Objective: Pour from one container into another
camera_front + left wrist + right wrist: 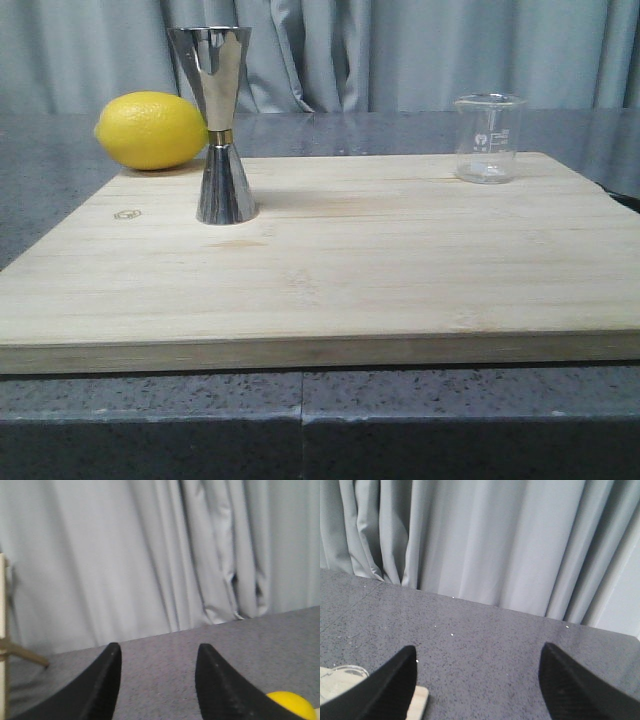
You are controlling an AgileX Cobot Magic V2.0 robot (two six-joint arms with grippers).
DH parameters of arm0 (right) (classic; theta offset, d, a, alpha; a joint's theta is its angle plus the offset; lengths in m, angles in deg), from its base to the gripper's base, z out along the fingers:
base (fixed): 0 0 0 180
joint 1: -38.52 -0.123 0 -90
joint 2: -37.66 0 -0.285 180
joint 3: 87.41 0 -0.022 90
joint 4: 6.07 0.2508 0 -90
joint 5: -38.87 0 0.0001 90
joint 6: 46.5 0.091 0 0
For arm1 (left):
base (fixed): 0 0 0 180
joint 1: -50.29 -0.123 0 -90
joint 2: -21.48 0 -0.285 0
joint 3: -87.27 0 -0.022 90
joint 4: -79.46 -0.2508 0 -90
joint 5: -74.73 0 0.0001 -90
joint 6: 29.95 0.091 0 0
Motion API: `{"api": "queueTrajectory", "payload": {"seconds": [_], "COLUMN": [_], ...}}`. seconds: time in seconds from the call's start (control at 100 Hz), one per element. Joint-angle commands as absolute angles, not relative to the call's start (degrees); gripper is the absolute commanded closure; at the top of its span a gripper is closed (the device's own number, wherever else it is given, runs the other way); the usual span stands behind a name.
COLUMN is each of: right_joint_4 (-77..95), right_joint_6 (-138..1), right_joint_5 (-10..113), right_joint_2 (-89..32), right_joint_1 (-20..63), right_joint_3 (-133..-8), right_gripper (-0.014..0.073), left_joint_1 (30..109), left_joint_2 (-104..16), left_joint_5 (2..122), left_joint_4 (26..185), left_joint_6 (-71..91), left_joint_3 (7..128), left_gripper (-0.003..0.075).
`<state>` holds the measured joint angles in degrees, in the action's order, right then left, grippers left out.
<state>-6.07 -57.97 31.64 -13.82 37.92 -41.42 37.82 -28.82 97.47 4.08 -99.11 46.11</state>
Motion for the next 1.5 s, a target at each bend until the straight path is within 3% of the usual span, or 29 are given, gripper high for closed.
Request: {"api": "queueTrajectory", "payload": {"seconds": [0.0,0.14,0.4,0.73,0.92,0.97,1.24,1.49], "right_joint_4": [-6.1,-7.8,-8.9,-9.1,-9.5,-9.5,-9.5,-7.1], "right_joint_6": [-58.8,-58.9,-58.9,-58.9,-58.9,-58.9,-58.9,-58.9], "right_joint_5": [30.2,36.1,44.1,53.0,55.0,54.7,55.4,55.1], "right_joint_2": [-12.0,-8.6,-0.1,7.2,9.1,9.3,12.0,24.3], "right_joint_1": [38.4,38.4,38.4,38.4,38.4,38.4,38.4,38.4], "right_joint_3": [-43.7,-43.7,-43.5,-43.2,-43.2,-43.2,-42.1,-33.0], "right_gripper": [0.0158,0.0158,0.0168,0.0404,0.0666,0.0660,0.0659,0.0659], "left_joint_1": [37.8,37.8,37.8,37.8,37.8,37.8,37.8,37.8], "left_joint_2": [-24.7,-18.2,-6.7,-3.1,-3.1,-3.1,-2.9,1.5], "left_joint_5": [91.8,88.1,88.0,88.4,88.6,88.9,92.3,95.8], "left_joint_4": [10.7,12.1,14.3,14.0,13.8,13.3,12.6,12.6], "left_joint_6": [-100.0,-100.0,-100.3,-100.3,-100.3,-100.3,-100.3,-100.3], "left_joint_3": [44.4,38.7,30.8,28.8,28.8,28.8,25.5,18.9], "left_gripper": [0.0407,0.0414,0.0502,0.0519,0.0698,0.0739,0.0739,0.0739]}}
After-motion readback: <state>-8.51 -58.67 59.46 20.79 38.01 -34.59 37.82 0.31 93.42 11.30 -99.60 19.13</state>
